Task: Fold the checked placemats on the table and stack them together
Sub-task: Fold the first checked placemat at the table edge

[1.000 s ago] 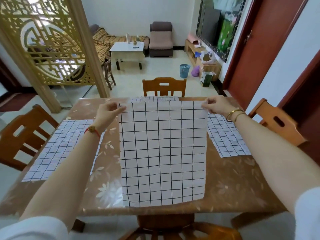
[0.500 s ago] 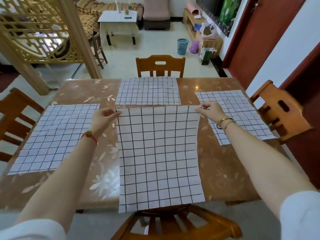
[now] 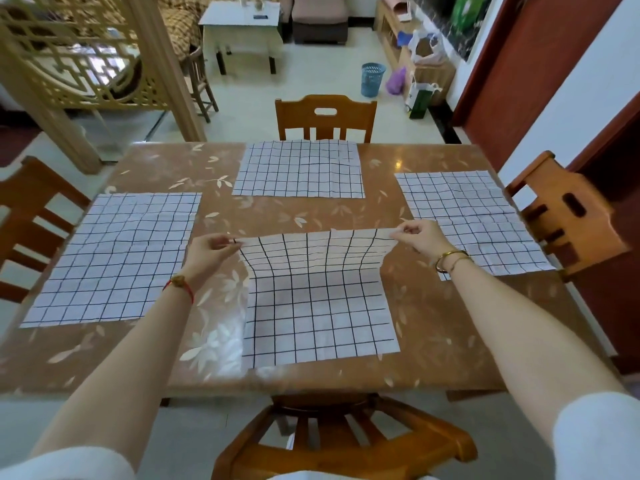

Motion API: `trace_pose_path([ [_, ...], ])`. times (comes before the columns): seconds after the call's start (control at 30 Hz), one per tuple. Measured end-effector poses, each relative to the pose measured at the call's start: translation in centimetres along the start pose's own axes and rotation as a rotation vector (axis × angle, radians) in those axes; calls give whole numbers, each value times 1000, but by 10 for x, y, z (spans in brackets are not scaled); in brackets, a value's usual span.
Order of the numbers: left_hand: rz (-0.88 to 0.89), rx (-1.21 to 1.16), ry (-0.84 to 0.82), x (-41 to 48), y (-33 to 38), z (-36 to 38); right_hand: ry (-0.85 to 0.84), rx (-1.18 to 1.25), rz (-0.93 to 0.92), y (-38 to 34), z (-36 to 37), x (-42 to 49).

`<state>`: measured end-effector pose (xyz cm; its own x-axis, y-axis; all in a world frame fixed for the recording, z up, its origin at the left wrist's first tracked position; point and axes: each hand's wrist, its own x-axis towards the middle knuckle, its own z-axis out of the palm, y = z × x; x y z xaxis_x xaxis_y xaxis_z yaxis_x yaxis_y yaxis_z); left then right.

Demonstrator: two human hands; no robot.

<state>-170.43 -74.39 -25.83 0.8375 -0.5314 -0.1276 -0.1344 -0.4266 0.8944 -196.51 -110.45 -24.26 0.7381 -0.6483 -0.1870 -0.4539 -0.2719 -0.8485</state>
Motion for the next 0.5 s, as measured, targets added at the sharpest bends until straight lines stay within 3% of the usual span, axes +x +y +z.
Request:
trace_pose_path([
  [0.27, -89, 34, -42, -50, -37, 14, -143, 11, 88, 26, 12, -29],
  [0.5, -197, 45, -87, -85, -75, 38, -198, -9, 296, 67, 31, -58],
])
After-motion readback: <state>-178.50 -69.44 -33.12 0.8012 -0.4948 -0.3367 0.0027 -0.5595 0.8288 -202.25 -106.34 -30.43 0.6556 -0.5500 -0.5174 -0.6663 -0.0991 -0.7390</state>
